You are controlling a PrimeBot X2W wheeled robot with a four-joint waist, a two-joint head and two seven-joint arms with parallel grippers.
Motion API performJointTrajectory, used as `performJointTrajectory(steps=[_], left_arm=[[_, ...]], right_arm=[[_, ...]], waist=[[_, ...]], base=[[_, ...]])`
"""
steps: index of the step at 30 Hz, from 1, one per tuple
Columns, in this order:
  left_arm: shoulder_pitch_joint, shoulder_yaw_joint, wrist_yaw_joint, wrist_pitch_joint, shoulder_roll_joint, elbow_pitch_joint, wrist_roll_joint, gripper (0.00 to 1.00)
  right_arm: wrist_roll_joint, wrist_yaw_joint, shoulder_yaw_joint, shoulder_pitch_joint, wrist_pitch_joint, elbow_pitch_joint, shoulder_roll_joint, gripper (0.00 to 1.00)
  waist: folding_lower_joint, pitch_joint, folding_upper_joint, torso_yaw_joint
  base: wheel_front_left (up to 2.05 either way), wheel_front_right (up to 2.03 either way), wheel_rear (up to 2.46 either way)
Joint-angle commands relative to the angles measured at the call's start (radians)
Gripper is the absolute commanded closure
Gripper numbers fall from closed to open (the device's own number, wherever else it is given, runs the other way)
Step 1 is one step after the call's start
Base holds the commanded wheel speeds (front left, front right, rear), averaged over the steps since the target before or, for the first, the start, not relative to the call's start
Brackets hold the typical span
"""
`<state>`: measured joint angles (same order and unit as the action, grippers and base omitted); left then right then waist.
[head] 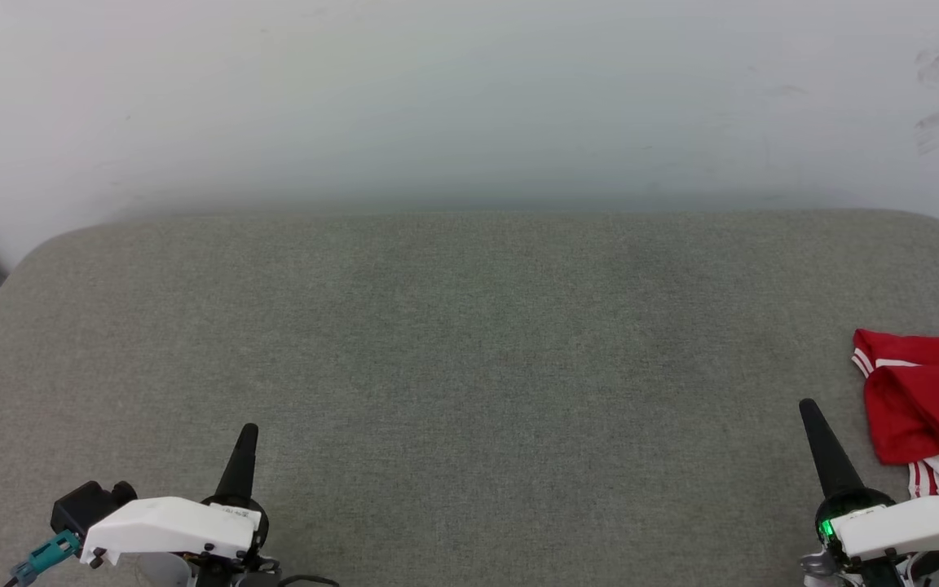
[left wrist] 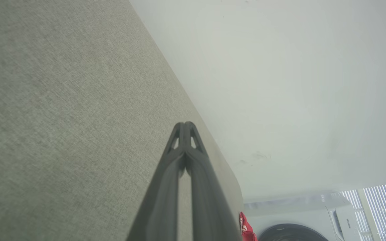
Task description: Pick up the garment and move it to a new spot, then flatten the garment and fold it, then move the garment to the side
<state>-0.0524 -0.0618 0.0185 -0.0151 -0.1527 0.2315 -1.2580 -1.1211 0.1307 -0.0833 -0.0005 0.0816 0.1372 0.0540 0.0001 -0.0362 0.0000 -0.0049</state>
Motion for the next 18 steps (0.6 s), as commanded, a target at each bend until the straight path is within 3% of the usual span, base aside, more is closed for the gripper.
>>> performJointTrajectory(steps=[1,18], left_arm=[[-0.029,0.014,0.011,0.008,0.002,-0.005,-0.023,1.00],[-0.041,0.071,0.047,0.049,0.037,0.002,-0.140,1.00]], right_arm=[[-0.031,0.000,-0.002,-0.027,0.004,0.001,0.005,1.00],[-0.195,0.000,-0.011,-0.056,0.012,0.039,0.004,1.00]], waist=[[-0.0001,0.001,0.0000,0.000],[-0.0001,0.012,0.0000,0.002]], base=[[0.00,0.00,0.00],[0.00,0.00,0.00]])
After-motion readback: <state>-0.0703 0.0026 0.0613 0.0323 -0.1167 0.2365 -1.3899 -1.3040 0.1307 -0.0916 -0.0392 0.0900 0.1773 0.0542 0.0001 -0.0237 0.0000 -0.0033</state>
